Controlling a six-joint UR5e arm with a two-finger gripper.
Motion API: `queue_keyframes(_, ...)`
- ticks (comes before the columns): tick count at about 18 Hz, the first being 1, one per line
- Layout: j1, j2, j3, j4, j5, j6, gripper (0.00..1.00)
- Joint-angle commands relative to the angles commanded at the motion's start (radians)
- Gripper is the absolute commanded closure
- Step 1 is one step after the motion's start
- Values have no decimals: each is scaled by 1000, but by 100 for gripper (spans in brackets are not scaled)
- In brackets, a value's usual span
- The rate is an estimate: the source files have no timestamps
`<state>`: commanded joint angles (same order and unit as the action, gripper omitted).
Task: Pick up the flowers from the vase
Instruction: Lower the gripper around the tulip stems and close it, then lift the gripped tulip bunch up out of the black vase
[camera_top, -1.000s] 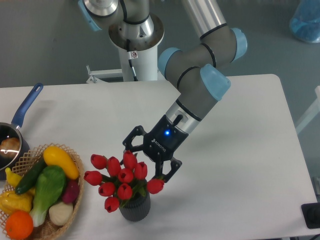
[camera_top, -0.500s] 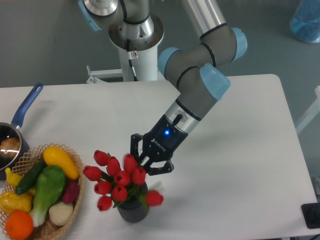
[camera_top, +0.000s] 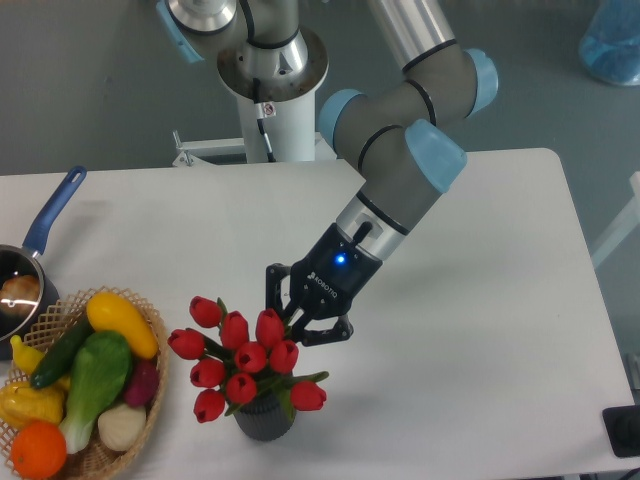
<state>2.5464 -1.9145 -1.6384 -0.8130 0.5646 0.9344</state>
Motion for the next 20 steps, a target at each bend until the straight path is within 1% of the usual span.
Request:
queue_keyframes(3,3,5,43,0,-35,-61,100)
queue_keyframes(5,8,9,58,0,-52,-86,100)
queue_keyframes(9,24,23,61,0,-84,-103,100)
queue_keyframes(12,58,52,63,0,-146,-118,100)
queue_keyframes(14,80,55,66,-2,-179,-121,100)
queue_keyframes(18,94,64,78,0,-195,-155,100)
queue_keyframes(20,100,69,91,0,-221,-193,100)
